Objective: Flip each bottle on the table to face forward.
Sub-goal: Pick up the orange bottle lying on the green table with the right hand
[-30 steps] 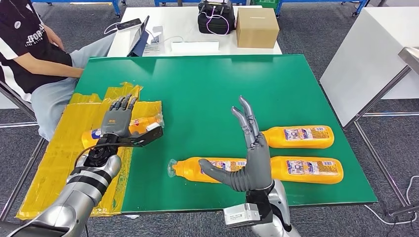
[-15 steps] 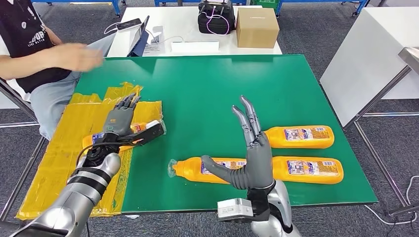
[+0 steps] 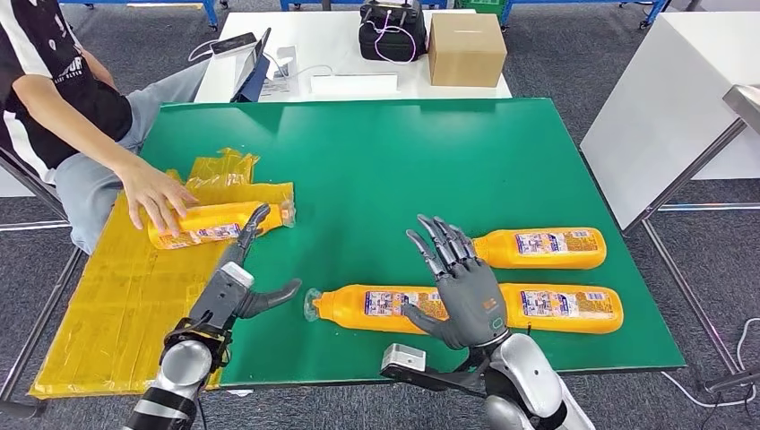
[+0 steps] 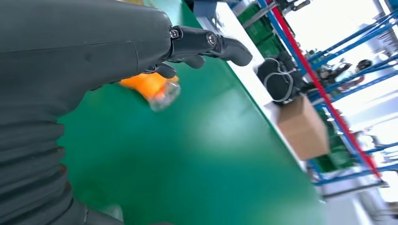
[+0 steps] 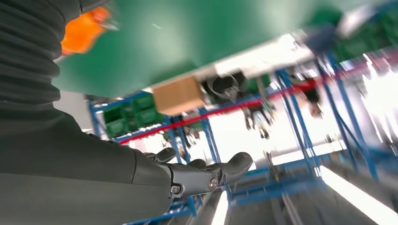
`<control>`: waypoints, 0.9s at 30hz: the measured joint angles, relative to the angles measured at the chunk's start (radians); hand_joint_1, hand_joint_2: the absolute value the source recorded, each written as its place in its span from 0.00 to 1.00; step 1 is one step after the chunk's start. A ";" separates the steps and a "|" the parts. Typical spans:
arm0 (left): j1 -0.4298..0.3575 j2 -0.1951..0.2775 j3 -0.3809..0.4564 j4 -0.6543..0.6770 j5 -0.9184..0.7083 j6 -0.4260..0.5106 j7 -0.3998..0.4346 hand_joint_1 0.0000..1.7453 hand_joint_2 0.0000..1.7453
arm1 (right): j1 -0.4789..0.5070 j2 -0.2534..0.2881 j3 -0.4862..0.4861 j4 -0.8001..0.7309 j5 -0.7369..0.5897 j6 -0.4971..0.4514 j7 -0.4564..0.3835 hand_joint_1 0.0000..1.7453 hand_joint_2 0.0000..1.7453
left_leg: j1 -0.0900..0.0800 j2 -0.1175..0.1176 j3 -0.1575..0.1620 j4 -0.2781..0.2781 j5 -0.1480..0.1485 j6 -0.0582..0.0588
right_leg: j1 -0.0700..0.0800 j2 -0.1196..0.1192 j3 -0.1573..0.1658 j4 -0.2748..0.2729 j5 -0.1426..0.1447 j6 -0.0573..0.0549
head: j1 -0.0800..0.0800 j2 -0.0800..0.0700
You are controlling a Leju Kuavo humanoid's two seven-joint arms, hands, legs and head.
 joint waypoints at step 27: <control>0.060 -0.016 -0.101 -0.186 0.039 -0.059 -0.052 0.00 1.00 | -0.156 -0.034 0.121 0.332 0.034 0.180 0.073 0.00 1.00 | 0.000 0.000 0.000 0.000 0.001 0.001 | 0.000 0.000 0.000 0.000 0.001 0.001 | 0.000 0.000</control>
